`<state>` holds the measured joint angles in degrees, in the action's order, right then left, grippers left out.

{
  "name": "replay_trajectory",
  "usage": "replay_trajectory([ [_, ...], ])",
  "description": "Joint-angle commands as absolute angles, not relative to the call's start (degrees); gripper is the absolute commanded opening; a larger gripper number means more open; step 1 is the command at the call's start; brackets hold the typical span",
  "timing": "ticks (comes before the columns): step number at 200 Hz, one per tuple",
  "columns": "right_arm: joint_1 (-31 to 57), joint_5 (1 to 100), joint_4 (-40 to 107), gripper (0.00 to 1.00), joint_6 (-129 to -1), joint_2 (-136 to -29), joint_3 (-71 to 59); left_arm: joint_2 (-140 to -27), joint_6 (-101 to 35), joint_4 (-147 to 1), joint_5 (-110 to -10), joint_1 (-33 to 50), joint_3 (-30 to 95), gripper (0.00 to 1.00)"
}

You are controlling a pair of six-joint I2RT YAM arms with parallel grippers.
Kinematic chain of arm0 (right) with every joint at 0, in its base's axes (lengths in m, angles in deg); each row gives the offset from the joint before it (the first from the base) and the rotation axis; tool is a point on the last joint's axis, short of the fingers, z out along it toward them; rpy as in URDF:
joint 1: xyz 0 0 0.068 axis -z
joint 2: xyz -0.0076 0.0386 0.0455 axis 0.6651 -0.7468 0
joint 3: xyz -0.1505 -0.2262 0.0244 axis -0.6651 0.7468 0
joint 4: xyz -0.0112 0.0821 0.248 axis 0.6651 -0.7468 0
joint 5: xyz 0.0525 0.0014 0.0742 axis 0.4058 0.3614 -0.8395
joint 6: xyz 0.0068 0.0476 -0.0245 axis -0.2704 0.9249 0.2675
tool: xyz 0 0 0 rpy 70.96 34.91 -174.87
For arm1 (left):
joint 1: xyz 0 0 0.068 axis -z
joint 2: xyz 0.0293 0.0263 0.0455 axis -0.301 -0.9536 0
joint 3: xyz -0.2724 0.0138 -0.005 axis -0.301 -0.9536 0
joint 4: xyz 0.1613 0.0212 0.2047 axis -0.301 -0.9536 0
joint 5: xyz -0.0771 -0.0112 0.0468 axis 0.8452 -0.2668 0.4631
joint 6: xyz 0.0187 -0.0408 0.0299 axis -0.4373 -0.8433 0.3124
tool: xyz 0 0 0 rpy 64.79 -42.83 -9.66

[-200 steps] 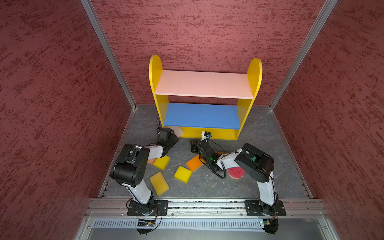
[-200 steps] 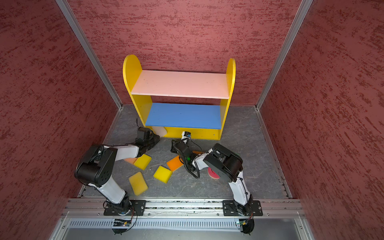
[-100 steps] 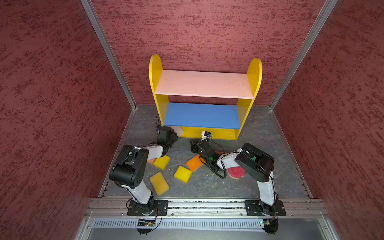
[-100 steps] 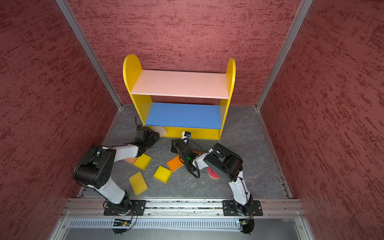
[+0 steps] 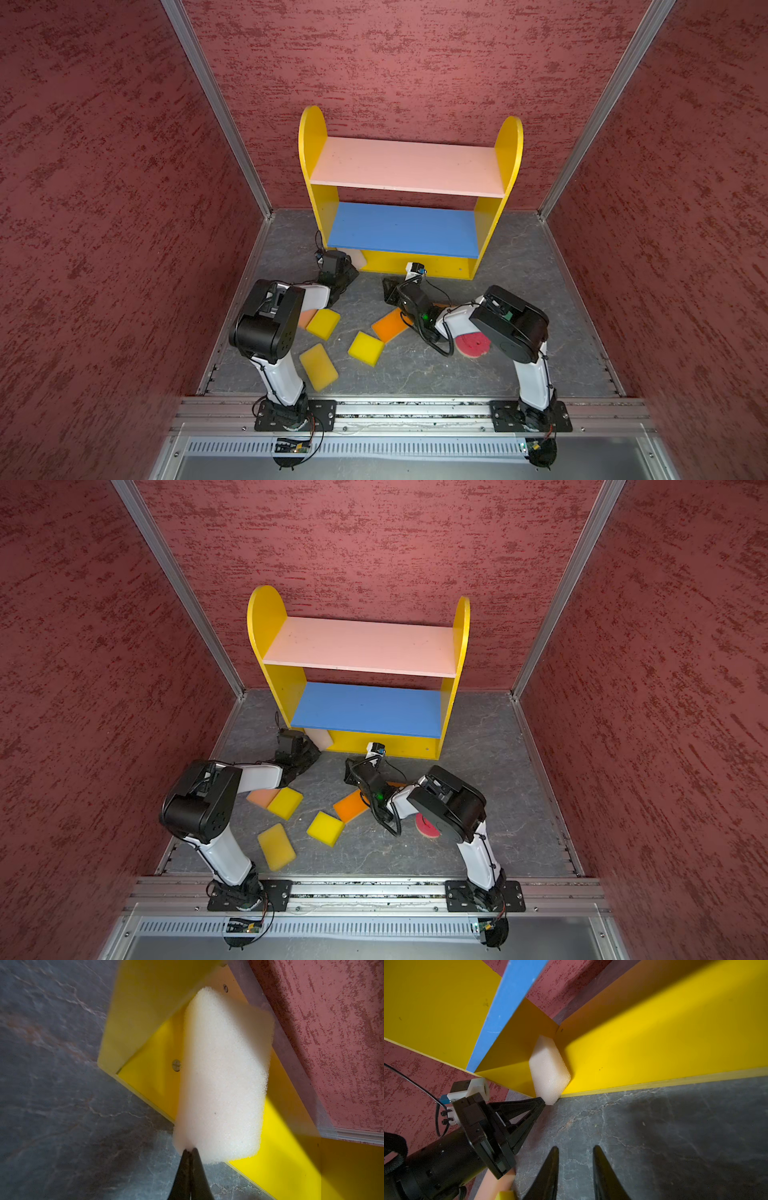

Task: Place and organize the cleaning sponges onto the shelf

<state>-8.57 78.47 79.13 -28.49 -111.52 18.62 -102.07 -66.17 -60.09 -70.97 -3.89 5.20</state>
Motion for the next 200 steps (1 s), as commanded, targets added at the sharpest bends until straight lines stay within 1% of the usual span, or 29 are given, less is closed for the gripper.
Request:
replay_trajectory([
  [1,-7.7,77.8,81.3,0.30,-26.7,-111.5,20.4,-100.8,-65.1,-60.6,-71.5,-3.9,4.9,0.00],
  [51,-4.1,80.0,81.5,0.30,-26.5,-104.2,29.2,-99.1,-64.0,-61.7,-71.0,-4.5,4.6,0.00],
  [102,2.4,81.9,80.0,0.31,-26.2,-95.3,38.1,-96.8,-63.1,-63.4,-71.3,-5.0,3.9,0.00],
  [150,9.3,76.8,80.0,0.31,-24.9,-94.0,39.3,-95.1,-61.4,-65.3,-71.8,-5.2,3.7,0.00],
  [177,9.9,75.7,79.8,0.31,-25.9,-93.9,39.0,-94.0,-59.7,-65.8,-71.5,-5.2,3.2,0.00],
  [200,9.9,74.0,79.4,0.30,-26.1,-94.8,38.1,-93.8,-57.3,-65.0,-67.8,-5.2,3.3,0.00],
])
